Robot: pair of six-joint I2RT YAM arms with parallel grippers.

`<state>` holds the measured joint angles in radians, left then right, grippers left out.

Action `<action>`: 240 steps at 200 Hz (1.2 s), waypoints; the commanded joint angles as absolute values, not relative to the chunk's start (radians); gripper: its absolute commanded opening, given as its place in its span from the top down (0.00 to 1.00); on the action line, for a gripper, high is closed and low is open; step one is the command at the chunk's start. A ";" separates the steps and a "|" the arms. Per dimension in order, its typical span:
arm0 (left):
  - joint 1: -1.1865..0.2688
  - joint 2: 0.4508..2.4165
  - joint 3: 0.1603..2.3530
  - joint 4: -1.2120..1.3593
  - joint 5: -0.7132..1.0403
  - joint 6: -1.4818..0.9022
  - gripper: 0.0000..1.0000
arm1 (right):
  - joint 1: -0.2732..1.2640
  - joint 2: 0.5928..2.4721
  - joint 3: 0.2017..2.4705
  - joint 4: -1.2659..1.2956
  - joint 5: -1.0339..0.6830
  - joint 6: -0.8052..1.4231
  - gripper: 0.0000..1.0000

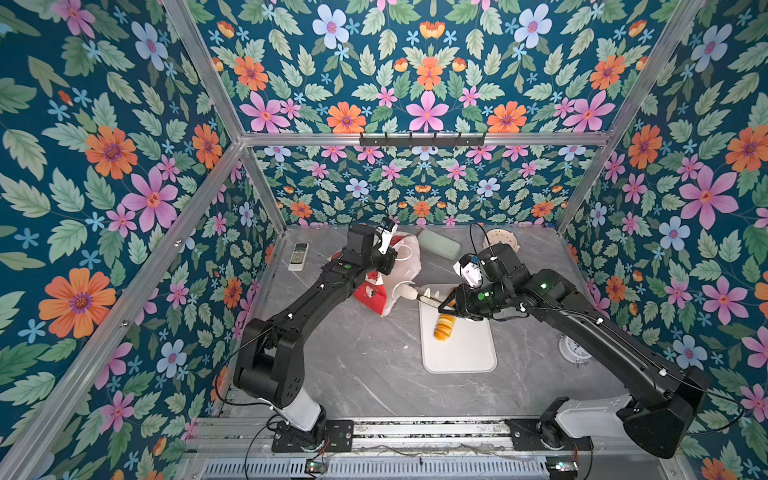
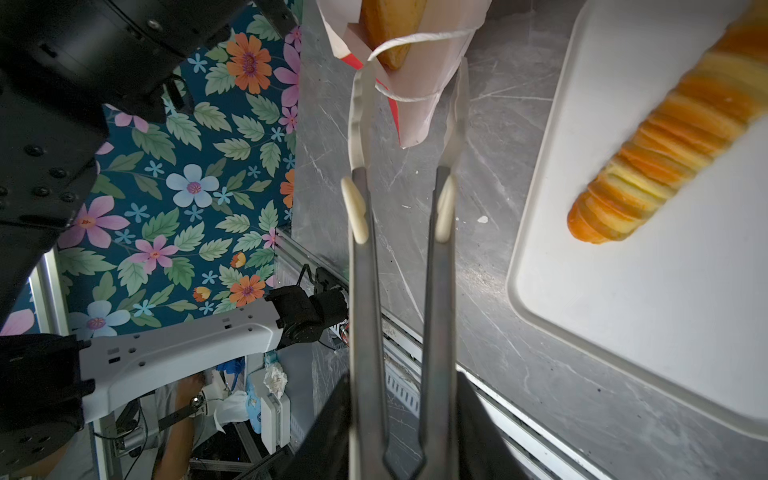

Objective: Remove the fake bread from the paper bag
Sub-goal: 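Release the bread on the tray and raise the tongs toward the bag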

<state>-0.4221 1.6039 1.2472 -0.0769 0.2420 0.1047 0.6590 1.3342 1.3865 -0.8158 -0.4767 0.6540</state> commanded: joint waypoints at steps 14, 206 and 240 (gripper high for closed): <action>-0.422 1.602 1.249 -0.084 0.227 0.103 1.00 | 0.660 1.310 1.414 -0.860 -0.477 0.544 0.64; -0.422 1.544 1.236 -0.105 0.269 0.124 1.00 | 0.656 1.340 1.271 -0.566 -0.432 0.450 0.65; -0.422 1.559 1.252 -0.126 0.262 0.122 1.00 | 0.657 1.392 1.304 -0.507 -0.466 0.445 0.66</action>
